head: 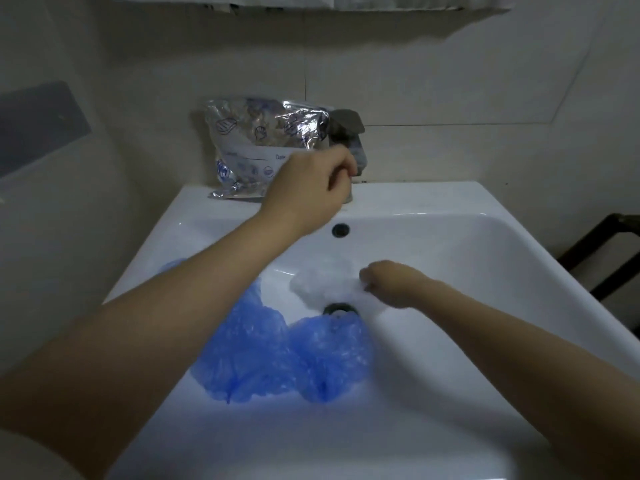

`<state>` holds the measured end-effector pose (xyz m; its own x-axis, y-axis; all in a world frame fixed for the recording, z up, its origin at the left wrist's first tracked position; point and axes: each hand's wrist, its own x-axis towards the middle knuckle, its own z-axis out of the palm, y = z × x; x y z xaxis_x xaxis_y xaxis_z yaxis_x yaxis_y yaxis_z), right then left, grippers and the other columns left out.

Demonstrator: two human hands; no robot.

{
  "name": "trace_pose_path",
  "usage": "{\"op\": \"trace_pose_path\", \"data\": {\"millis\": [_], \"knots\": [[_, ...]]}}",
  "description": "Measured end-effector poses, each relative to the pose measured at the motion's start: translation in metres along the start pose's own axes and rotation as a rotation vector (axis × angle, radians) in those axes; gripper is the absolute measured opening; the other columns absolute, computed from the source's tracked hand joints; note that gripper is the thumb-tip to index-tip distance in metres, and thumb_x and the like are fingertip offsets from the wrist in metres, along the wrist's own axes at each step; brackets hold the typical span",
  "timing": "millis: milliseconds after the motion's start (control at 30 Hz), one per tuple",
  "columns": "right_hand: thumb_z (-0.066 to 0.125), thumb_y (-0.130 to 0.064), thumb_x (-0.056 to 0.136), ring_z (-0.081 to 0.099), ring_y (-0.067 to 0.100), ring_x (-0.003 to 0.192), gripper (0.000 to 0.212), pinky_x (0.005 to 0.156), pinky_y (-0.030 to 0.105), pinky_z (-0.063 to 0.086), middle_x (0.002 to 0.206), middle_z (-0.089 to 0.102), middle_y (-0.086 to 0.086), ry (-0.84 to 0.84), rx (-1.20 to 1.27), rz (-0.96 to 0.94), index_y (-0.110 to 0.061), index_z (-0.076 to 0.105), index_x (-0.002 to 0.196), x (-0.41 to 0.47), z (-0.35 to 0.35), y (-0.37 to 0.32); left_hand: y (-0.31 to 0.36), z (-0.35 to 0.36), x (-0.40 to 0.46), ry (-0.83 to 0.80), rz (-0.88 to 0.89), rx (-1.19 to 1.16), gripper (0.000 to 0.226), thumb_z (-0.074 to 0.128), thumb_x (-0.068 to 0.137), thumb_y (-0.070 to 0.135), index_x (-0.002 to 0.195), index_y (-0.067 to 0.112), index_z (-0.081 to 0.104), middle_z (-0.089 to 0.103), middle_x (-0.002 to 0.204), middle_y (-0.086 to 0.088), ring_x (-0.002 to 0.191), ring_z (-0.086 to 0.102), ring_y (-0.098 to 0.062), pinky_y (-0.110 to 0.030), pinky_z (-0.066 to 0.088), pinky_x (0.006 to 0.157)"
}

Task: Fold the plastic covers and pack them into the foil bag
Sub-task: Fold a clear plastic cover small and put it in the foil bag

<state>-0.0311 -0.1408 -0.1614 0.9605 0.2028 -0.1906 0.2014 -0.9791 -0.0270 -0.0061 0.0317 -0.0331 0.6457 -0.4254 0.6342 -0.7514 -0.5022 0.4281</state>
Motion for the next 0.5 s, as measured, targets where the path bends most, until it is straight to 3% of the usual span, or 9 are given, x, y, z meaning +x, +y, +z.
{"op": "trace_pose_path", "data": {"millis": [100, 167, 200, 267, 333, 433, 500], "knots": [[0.05, -0.011, 0.093, 0.057, 0.032, 0.098, 0.016, 0.078, 0.03, 0.036, 0.103, 0.062, 0.019, 0.246, 0.32, 0.022, 0.0, 0.061, 0.096, -0.012, -0.026, 0.009, 0.004, 0.029, -0.014, -0.289, -0.142, 0.077, 0.031, 0.059, 0.087, 0.028, 0.114, 0.015, 0.059, 0.063, 0.1, -0.003, 0.093, 0.059, -0.023, -0.034, 0.048, 0.082], [0.047, -0.002, 0.09, 0.058, 0.027, 0.088, 0.016, 0.071, 0.024, 0.038, 0.091, 0.064, 0.011, 0.35, 0.501, 0.042, -0.004, 0.063, 0.091, -0.025, -0.036, 0.009, 0.002, 0.051, -0.027, -0.491, -0.256, 0.106, 0.05, 0.066, 0.082, 0.036, 0.125, 0.016, 0.05, 0.058, 0.119, -0.005, 0.109, 0.054, -0.024, -0.036, 0.045, 0.092], [0.045, 0.003, 0.087, 0.057, 0.023, 0.081, 0.021, 0.067, 0.02, 0.039, 0.083, 0.063, 0.006, 0.38, 0.599, 0.056, -0.008, 0.063, 0.087, -0.03, -0.04, 0.006, -0.004, 0.058, -0.032, -0.524, -0.295, 0.152, 0.049, 0.065, 0.081, 0.033, 0.124, 0.016, 0.049, 0.057, 0.12, -0.006, 0.11, 0.054, -0.027, -0.037, 0.045, 0.092], [0.042, 0.009, 0.08, 0.053, 0.018, 0.071, 0.028, 0.065, 0.022, 0.041, 0.071, 0.059, 0.001, 0.433, 0.797, 0.111, -0.01, 0.062, 0.08, -0.039, -0.046, 0.007, -0.01, 0.069, -0.041, -0.463, -0.351, 0.209, 0.027, 0.057, 0.085, 0.021, 0.111, 0.014, 0.055, 0.061, 0.108, -0.01, 0.103, 0.056, -0.031, -0.035, 0.047, 0.083], [0.043, 0.007, 0.079, 0.051, 0.017, 0.065, 0.026, 0.061, 0.027, 0.039, 0.067, 0.056, 0.003, 0.496, 0.968, 0.178, -0.011, 0.062, 0.075, -0.045, -0.052, 0.012, -0.013, 0.07, -0.047, -0.347, -0.446, 0.09, 0.01, 0.053, 0.088, 0.017, 0.09, 0.009, 0.057, 0.059, 0.089, -0.01, 0.089, 0.056, -0.031, -0.033, 0.044, 0.073], [0.046, 0.001, 0.081, 0.044, 0.016, 0.051, 0.024, 0.049, 0.023, 0.034, 0.057, 0.049, 0.003, 0.539, 1.166, 0.298, -0.012, 0.055, 0.063, -0.054, -0.057, 0.026, -0.014, 0.062, -0.05, -0.235, -0.6, -0.19, 0.021, 0.056, 0.089, 0.019, 0.077, 0.002, 0.059, 0.053, 0.073, -0.007, 0.07, 0.049, -0.024, -0.029, 0.034, 0.058], [0.048, -0.003, 0.083, 0.047, 0.019, 0.054, 0.021, 0.049, 0.023, 0.035, 0.062, 0.05, 0.005, 0.502, 1.118, 0.38, -0.012, 0.056, 0.066, -0.057, -0.049, 0.032, -0.014, 0.056, -0.052, -0.16, -0.664, -0.307, 0.024, 0.059, 0.088, 0.018, 0.07, 0.003, 0.055, 0.045, 0.064, -0.005, 0.062, 0.041, -0.02, -0.028, 0.03, 0.055]]}}
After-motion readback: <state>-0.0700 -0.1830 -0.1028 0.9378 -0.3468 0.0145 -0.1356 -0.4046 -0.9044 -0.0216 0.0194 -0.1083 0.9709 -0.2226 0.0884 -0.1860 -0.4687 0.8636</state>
